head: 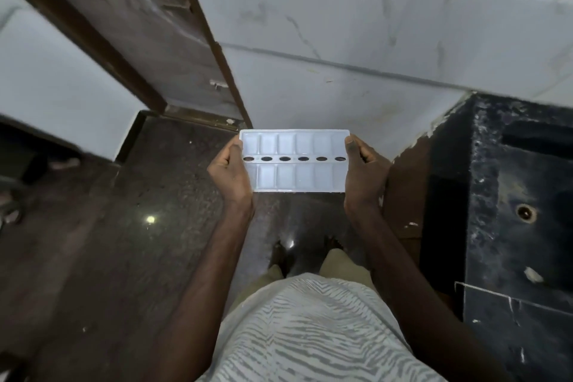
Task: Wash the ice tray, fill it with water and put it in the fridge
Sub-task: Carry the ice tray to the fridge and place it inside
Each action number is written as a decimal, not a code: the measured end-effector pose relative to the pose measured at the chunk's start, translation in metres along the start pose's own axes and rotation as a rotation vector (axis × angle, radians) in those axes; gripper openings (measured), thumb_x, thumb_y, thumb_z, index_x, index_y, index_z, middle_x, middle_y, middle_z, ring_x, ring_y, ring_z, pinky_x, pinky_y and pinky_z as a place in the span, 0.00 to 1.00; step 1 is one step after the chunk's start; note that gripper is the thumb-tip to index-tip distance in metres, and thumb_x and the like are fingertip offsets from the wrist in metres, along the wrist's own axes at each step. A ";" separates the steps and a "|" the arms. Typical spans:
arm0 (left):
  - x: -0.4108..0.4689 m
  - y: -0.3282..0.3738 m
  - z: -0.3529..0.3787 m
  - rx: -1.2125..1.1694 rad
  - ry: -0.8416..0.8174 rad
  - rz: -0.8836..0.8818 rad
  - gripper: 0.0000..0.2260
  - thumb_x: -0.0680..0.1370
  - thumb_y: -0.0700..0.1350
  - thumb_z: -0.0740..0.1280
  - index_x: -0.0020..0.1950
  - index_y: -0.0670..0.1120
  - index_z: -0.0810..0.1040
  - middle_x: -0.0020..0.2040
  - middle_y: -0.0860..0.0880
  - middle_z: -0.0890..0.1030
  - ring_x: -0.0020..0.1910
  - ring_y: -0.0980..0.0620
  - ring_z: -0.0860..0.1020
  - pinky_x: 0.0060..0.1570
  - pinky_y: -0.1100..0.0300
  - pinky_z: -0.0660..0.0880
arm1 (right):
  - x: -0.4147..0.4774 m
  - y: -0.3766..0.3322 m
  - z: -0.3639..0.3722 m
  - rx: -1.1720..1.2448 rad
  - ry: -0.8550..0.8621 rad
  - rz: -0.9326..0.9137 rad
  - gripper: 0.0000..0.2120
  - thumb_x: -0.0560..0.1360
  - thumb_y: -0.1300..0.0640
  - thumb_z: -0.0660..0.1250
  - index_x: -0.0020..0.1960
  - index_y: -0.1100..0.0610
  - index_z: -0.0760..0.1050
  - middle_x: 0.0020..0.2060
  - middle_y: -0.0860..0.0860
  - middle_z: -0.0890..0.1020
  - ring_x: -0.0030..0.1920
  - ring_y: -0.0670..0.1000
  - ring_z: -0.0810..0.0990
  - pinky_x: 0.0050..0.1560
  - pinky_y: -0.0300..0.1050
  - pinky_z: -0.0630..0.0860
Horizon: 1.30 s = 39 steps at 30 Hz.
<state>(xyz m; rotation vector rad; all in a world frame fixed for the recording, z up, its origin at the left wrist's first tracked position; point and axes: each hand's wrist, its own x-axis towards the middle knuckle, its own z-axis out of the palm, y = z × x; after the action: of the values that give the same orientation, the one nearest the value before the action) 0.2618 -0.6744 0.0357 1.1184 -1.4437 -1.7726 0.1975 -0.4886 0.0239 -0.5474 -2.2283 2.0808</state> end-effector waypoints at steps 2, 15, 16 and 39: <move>-0.006 0.000 -0.013 -0.040 0.048 0.006 0.11 0.82 0.41 0.66 0.54 0.41 0.88 0.49 0.42 0.88 0.44 0.48 0.84 0.46 0.49 0.83 | 0.001 0.001 0.006 -0.021 -0.087 0.004 0.12 0.79 0.52 0.72 0.59 0.55 0.87 0.51 0.44 0.88 0.54 0.47 0.87 0.58 0.56 0.84; -0.068 -0.023 -0.118 -0.213 0.584 0.043 0.11 0.81 0.44 0.66 0.49 0.46 0.88 0.40 0.51 0.85 0.38 0.53 0.82 0.36 0.56 0.80 | -0.045 0.006 0.066 -0.229 -0.704 -0.088 0.09 0.79 0.47 0.72 0.56 0.46 0.88 0.46 0.40 0.88 0.48 0.43 0.87 0.52 0.50 0.85; -0.075 -0.025 -0.126 -0.229 0.619 0.045 0.11 0.81 0.44 0.65 0.48 0.46 0.88 0.40 0.51 0.84 0.38 0.52 0.82 0.36 0.55 0.79 | -0.051 0.007 0.071 -0.239 -0.741 -0.094 0.11 0.79 0.48 0.72 0.58 0.50 0.87 0.47 0.43 0.89 0.49 0.45 0.87 0.53 0.53 0.85; -0.227 -0.038 -0.278 -0.653 1.674 0.023 0.09 0.76 0.47 0.70 0.49 0.47 0.89 0.38 0.51 0.87 0.35 0.53 0.85 0.32 0.59 0.80 | -0.293 0.055 0.152 -0.279 -1.804 -0.107 0.13 0.78 0.52 0.73 0.59 0.57 0.86 0.47 0.43 0.89 0.47 0.44 0.88 0.44 0.36 0.81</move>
<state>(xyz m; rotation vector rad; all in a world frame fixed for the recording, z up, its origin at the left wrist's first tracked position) 0.6157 -0.6051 0.0366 1.4633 0.1370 -0.5775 0.4433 -0.7159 0.0157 2.2746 -2.7716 2.3363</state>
